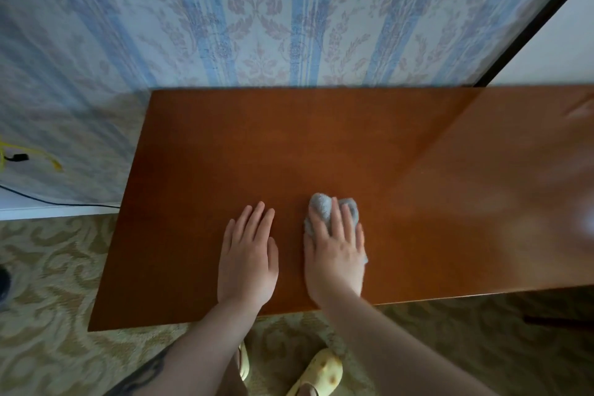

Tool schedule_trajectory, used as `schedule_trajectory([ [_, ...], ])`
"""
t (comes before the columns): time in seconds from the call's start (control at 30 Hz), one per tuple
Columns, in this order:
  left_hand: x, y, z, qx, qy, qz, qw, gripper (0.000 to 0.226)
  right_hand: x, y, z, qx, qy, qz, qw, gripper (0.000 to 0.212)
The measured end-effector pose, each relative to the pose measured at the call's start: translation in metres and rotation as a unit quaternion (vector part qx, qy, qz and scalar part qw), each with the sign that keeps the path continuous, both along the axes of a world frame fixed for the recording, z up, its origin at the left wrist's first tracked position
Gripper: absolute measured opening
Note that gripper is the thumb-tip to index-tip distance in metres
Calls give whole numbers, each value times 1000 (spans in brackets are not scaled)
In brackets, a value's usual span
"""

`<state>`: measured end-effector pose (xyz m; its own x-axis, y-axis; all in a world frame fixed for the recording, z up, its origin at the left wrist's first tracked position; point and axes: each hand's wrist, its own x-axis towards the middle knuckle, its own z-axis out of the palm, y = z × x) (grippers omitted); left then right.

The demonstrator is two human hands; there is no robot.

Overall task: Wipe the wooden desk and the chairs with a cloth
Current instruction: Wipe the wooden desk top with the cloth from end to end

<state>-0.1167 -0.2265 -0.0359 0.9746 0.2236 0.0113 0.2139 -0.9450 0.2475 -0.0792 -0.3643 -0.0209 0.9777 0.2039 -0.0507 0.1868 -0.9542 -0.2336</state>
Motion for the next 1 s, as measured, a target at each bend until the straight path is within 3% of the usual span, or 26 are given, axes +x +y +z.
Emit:
schedule_trajectory([
  [0.1, 0, 1, 0, -6, 1, 4, 1000, 49, -39, -22, 3, -18, -16, 209, 978, 47],
  [0.2, 1, 0, 3, -8, -10, -8, 1000, 51, -15, -81, 2, -115, -12, 404, 908, 54],
  [0.27, 2, 0, 3, -2, -9, -8, 1000, 53, 21, -99, 1, -138, -13, 352, 926, 54],
  [0.33, 1, 0, 3, 1, -8, -6, 1000, 53, 44, -83, 4, -84, 17, 172, 981, 49],
  [0.4, 0, 0, 3, 2, -8, -6, 1000, 51, 44, -41, 5, -29, 29, 4, 999, 50],
  [0.43, 0, 0, 2, 4, -6, -6, 1000, 50, 34, -19, 5, -17, 34, -34, 999, 52],
  [0.5, 1, 0, 1, 5, 0, -1, 1000, 48, 1, 9, 3, -7, 6, 11, 1000, 51],
  [0.57, 2, 0, 1, -3, 2, 4, 1000, 46, -29, -3, 3, -8, -8, 158, 987, 49],
  [0.63, 1, 1, 0, -5, -3, -1, 1000, 45, -31, -45, 3, -64, 3, 322, 945, 51],
  [0.7, 0, 1, 0, -2, -15, -8, 1000, 44, -4, -92, 0, -120, -7, 398, 909, 55],
  [0.77, 1, 1, 0, 4, -20, -4, 1000, 45, 33, -110, 2, -112, 4, 335, 936, 52],
  [0.83, 1, -1, 2, 9, -19, 0, 1000, 50, 57, -89, 5, -68, 28, 179, 981, 48],
  [0.9, 0, -2, 3, 8, -21, -4, 1000, 51, 59, -44, 7, -22, 36, 13, 999, 49],
  [0.93, -1, -1, 2, 6, -21, -5, 1000, 50, 51, -21, 7, -7, 40, -32, 999, 50],
  [1.0, 0, 0, 1, 6, -18, -4, 1000, 46, 16, 7, 3, 2, 7, -7, 1000, 50],
])
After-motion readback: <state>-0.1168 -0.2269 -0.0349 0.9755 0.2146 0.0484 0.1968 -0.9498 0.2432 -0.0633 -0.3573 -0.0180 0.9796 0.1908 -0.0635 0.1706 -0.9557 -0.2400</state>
